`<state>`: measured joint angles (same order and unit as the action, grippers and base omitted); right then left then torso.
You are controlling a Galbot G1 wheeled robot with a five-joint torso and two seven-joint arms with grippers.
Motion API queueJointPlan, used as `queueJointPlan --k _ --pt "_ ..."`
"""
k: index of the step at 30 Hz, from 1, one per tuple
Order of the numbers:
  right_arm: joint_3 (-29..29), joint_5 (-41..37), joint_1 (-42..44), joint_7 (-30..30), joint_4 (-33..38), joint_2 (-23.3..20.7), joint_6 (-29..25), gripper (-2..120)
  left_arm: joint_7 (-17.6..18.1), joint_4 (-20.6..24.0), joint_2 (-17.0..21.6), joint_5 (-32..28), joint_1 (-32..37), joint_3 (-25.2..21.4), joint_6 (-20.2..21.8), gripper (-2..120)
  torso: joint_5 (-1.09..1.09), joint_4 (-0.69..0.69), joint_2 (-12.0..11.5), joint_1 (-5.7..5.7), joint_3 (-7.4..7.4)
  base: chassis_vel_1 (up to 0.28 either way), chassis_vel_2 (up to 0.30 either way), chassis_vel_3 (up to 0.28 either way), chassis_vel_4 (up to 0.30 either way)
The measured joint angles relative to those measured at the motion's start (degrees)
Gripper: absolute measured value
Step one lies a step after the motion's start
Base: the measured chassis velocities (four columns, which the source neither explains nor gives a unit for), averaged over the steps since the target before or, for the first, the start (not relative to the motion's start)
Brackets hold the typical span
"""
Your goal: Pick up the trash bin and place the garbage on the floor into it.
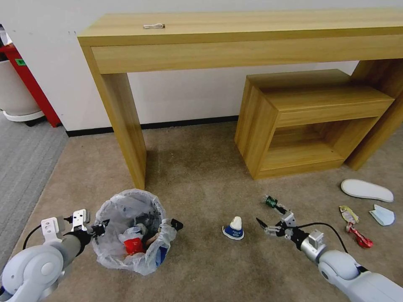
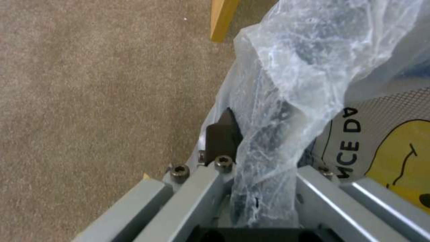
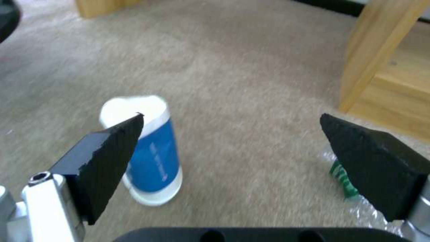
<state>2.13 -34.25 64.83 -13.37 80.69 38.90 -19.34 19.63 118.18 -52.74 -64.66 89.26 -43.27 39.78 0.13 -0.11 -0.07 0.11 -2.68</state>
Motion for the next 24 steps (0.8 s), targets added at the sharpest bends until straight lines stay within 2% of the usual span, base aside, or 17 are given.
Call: queueJointPlan --k 5,7,9,11,18,24 --pt "-1.3 0.6 1.6 -4.7 -0.3 -1.7 -0.8 100 0.0 0.1 -0.2 0.2 0.0 0.4 0.0 0 0.0 0.0 0.0 0.0 0.0 0.0 0.0 0.0 0.0" --pt "-1.8 2.1 1.8 -9.3 -1.2 -2.6 -2.1 100 0.1 0.3 -0.4 0.3 0.0 0.5 0.0 0 -0.01 0.0 0.0 0.0 0.0 0.0 0.0 0.0 0.0" --pt "-1.8 2.4 1.8 -9.8 -1.4 -2.7 -2.3 100 0.1 0.4 -0.4 0.3 0.0 0.5 0.0 0 -0.01 0.0 0.0 0.0 0.0 0.0 0.0 0.0 0.0" --pt "-2.3 4.6 0.9 -13.7 -2.5 -2.1 -4.5 100 0.1 0.7 -0.7 0.5 0.3 0.5 0.0 0 0.0 0.0 0.0 0.0 0.0 0.0 0.0 0.0 0.0" --pt "-1.9 8.7 -1.6 -16.6 -4.0 -1.0 -8.1 100 0.1 1.1 -1.0 0.7 0.6 0.2 0.0 0 0.0 0.01 0.0 0.0 0.0 0.0 0.0 0.0 0.0" --pt "-0.6 9.7 -3.1 -16.8 -4.5 -0.1 -8.5 100 0.2 1.1 -1.4 0.7 0.5 0.2 0.1 0 -0.01 0.01 0.0 0.0 0.0 0.0 0.0 0.0 0.0"
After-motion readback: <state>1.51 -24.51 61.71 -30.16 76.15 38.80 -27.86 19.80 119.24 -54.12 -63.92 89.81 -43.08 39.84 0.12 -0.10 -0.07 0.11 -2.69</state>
